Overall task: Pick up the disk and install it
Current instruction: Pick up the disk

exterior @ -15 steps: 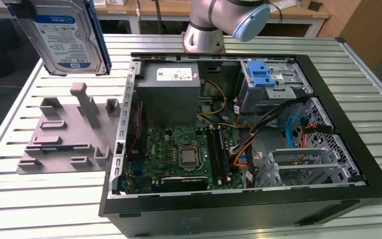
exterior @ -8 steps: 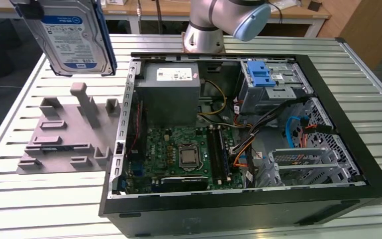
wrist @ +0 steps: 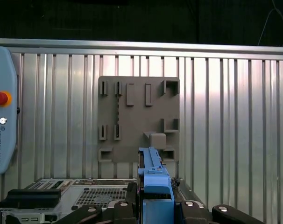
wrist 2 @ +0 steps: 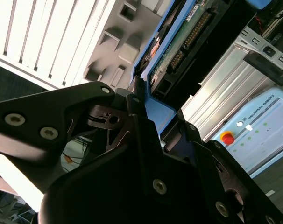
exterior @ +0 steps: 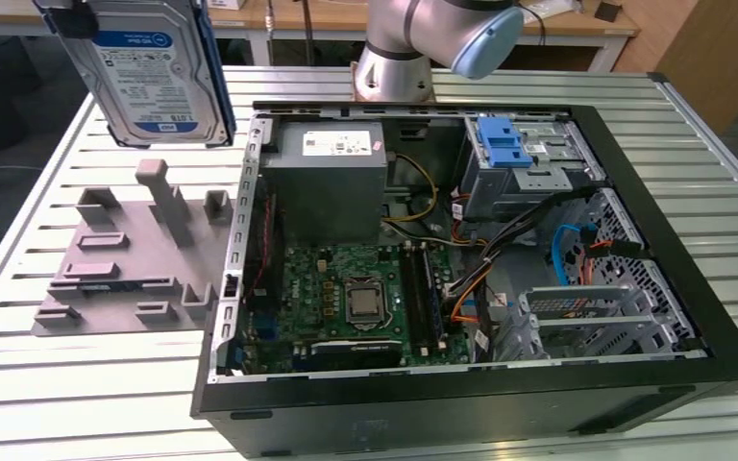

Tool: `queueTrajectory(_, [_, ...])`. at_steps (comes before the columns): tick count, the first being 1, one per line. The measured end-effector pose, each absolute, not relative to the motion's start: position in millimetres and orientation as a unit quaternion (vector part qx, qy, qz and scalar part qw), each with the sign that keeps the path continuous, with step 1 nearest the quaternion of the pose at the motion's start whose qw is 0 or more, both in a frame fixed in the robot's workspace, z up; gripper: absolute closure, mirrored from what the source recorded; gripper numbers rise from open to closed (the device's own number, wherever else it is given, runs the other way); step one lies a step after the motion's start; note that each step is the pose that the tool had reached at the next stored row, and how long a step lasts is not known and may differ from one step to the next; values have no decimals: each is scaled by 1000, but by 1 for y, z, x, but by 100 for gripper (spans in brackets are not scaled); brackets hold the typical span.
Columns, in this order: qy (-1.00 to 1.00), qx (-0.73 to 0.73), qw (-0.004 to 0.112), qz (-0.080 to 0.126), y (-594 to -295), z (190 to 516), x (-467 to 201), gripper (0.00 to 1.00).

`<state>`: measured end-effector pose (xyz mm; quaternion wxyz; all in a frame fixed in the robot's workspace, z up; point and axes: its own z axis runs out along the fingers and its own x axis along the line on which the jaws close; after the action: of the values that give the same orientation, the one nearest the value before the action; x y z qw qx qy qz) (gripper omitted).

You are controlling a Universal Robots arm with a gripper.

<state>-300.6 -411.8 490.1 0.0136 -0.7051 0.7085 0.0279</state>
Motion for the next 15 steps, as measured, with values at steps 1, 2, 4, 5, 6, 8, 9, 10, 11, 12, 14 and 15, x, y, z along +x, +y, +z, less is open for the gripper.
queueTrajectory(1, [708,-705,14,28,-412,490,-300,64])
queueTrajectory(2, [708,-705,14,28,-412,490,-299,64])
queueTrajectory(4, [708,-705,14,28,-412,490,-297,64])
queueTrajectory(5, [708,-705,14,28,-412,490,-295,64])
queueTrajectory(6, [708,-705,14,28,-412,490,-295,64])
queueTrajectory(8, [708,-705,14,28,-413,490,-293,64])
queueTrajectory(9, [708,-705,14,28,-413,490,-292,64])
queueTrajectory(10, [708,-705,14,28,-413,490,-292,64])
queueTrajectory(11, [708,-705,14,28,-413,490,-291,64])
queueTrajectory(12, [708,-705,14,28,-413,490,-290,64])
queueTrajectory(14, [708,-705,14,28,-413,490,-288,64])
queueTrajectory(15, [708,-705,14,28,-413,490,-287,64])
